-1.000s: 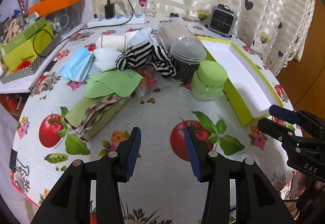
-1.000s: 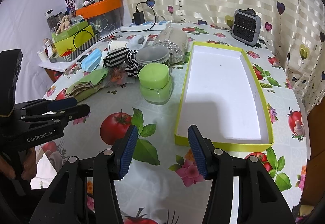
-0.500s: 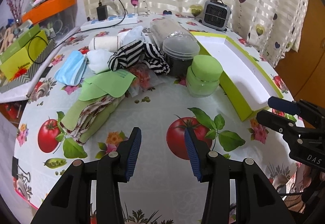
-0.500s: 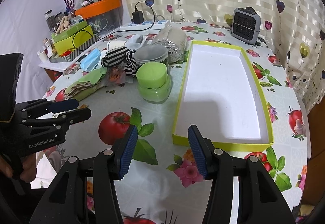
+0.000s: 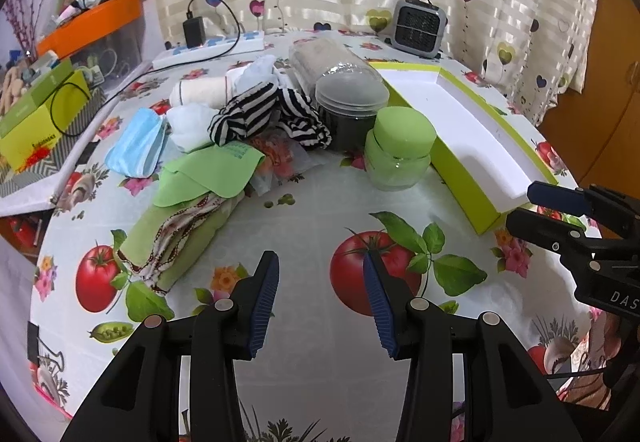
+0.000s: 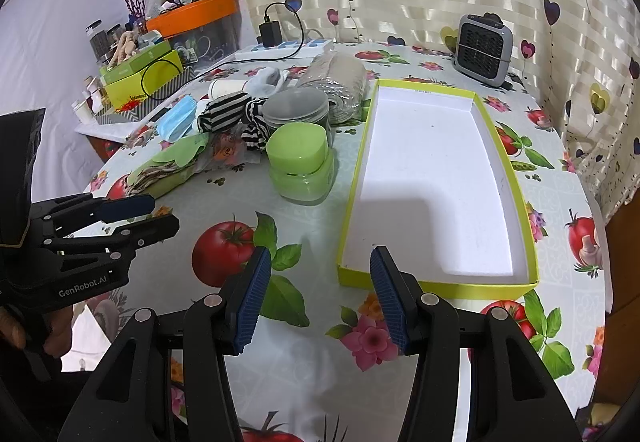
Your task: Organize soft objects
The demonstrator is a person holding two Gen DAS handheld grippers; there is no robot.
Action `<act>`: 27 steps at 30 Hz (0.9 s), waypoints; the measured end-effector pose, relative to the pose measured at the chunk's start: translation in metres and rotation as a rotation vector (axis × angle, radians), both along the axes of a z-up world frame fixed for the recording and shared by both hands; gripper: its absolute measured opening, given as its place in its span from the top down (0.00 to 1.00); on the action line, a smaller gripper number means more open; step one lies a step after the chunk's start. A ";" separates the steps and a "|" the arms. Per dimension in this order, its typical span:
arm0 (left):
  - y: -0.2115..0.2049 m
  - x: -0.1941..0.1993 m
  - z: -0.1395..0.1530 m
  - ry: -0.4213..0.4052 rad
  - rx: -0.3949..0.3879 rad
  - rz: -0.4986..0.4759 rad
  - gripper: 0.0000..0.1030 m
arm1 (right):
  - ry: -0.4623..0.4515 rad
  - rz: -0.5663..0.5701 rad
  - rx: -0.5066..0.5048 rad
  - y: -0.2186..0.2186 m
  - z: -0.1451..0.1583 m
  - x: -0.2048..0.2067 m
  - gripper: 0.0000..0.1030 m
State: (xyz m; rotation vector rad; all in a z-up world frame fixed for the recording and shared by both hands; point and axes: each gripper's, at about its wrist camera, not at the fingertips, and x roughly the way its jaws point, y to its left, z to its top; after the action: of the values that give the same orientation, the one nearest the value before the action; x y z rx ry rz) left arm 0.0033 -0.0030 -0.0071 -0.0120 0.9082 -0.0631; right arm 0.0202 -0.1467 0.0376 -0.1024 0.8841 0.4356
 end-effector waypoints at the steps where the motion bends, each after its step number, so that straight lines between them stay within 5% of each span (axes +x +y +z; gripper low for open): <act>1: 0.001 0.000 0.000 0.003 -0.012 -0.002 0.59 | 0.000 0.000 -0.001 0.000 0.000 0.000 0.49; 27: 0.010 -0.001 0.001 0.011 -0.027 0.013 0.59 | 0.001 -0.003 -0.005 0.003 0.001 0.002 0.49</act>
State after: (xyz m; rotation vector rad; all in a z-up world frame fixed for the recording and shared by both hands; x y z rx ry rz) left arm 0.0023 0.0072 -0.0062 -0.0435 0.9177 -0.0630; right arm 0.0220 -0.1435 0.0382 -0.1060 0.8860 0.4307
